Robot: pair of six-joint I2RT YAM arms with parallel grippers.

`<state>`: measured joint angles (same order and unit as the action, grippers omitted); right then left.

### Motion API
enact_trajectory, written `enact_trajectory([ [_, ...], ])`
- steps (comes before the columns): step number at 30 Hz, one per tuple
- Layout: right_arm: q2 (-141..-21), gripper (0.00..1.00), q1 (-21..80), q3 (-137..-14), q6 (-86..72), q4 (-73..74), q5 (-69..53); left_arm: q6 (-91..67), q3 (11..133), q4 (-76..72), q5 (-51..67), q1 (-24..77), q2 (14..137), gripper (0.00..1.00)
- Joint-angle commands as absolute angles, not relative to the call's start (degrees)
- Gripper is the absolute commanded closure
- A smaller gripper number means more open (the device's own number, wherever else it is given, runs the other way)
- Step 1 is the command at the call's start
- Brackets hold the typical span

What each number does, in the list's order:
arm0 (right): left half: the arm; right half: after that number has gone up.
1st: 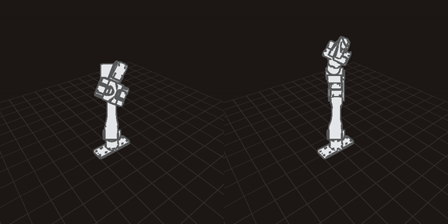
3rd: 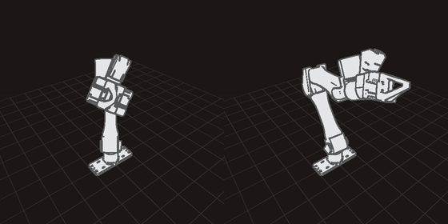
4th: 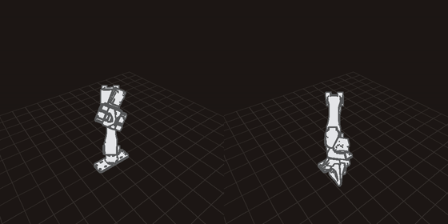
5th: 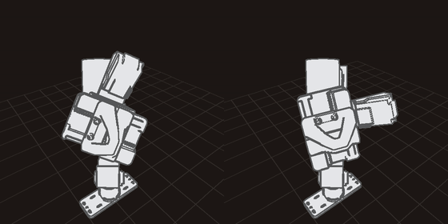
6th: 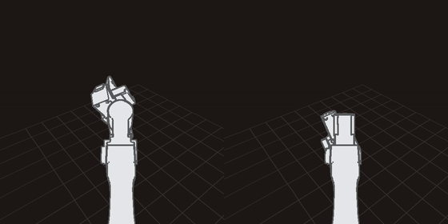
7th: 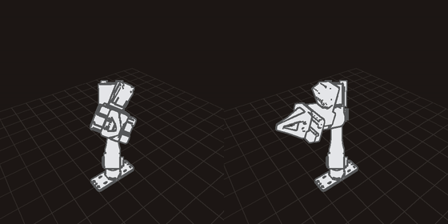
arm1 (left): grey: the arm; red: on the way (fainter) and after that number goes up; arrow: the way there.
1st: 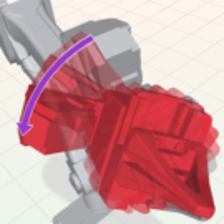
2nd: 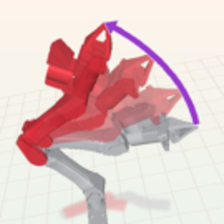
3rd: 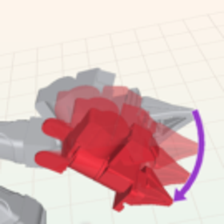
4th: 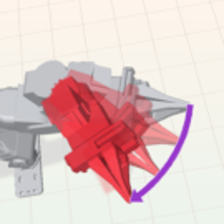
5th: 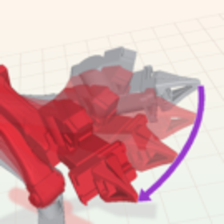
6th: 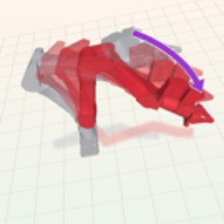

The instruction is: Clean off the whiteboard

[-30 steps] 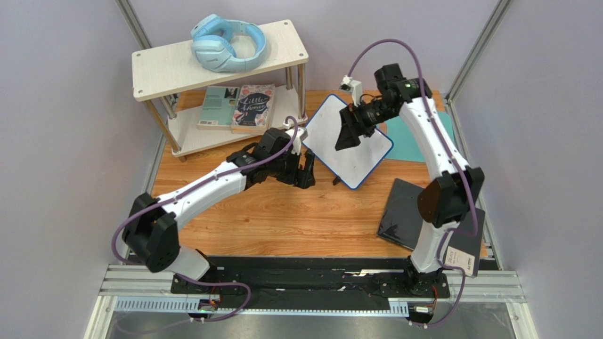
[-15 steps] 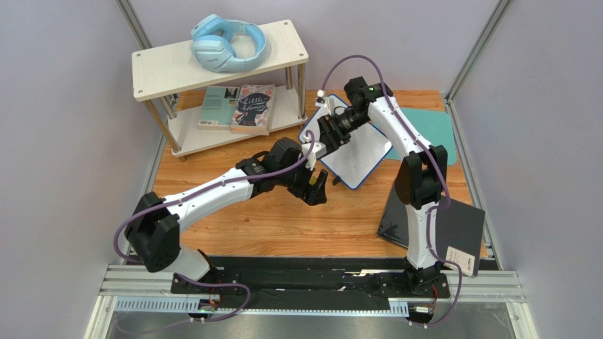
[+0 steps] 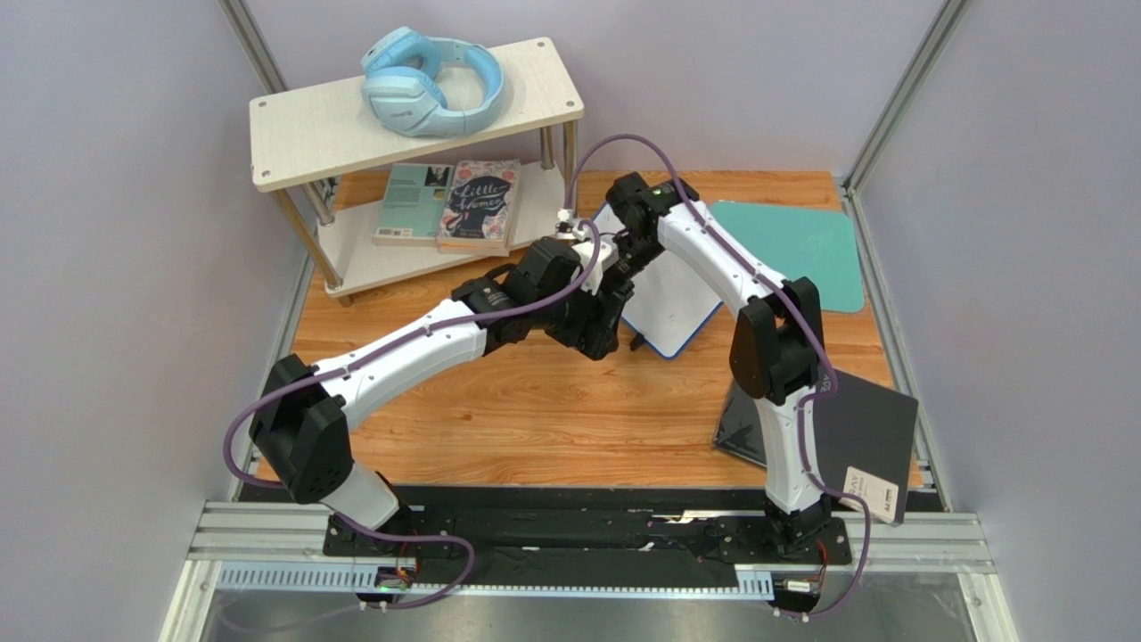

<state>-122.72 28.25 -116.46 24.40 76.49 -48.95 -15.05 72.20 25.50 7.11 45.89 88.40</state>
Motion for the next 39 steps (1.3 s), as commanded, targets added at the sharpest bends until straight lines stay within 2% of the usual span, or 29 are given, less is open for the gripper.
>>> enact_trajectory([
  [1, -121.5, 0.39, 29.7, -114.3, 26.0, 84.0, -49.4, -14.9, 74.4, 25.0, 4.8, 44.3, 86.9, 0.04],
  [9, -121.8, 0.6, 29.8, -112.9, 25.7, 83.7, -47.1, -14.9, 71.3, 25.1, 5.7, 43.4, 82.3, 0.04],
  [11, -121.8, 0.71, 29.8, -112.8, 25.3, 83.1, -47.8, -15.4, 69.6, 25.2, 7.3, 43.4, 80.3, 0.04],
  [14, -122.6, 0.74, 29.8, -113.6, 24.4, 82.7, -50.0, -16.4, 66.5, 24.9, 8.8, 43.4, 78.2, 0.04],
  [16, -123.0, 0.72, 29.7, -115.0, 24.3, 83.1, -51.1, -17.1, 65.1, 24.8, 7.8, 43.3, 77.5, 0.04],
  [20, -122.7, 0.6, 29.7, -116.5, 25.4, 84.1, -54.8, -18.4, 63.2, 24.8, 5.5, 43.3, 78.1, 0.04],
  [29, -121.7, 0.39, 29.7, -116.8, 27.5, 85.5, -57.3, -18.6, 65.5, 24.0, 4.7, 43.3, 82.0, 0.04],
  [39, -123.2, 0.39, 29.7, -116.9, 24.5, 83.2, -57.2, -20.0, 67.5, 20.9, 13.6, 43.6, 85.2, 0.06],
])
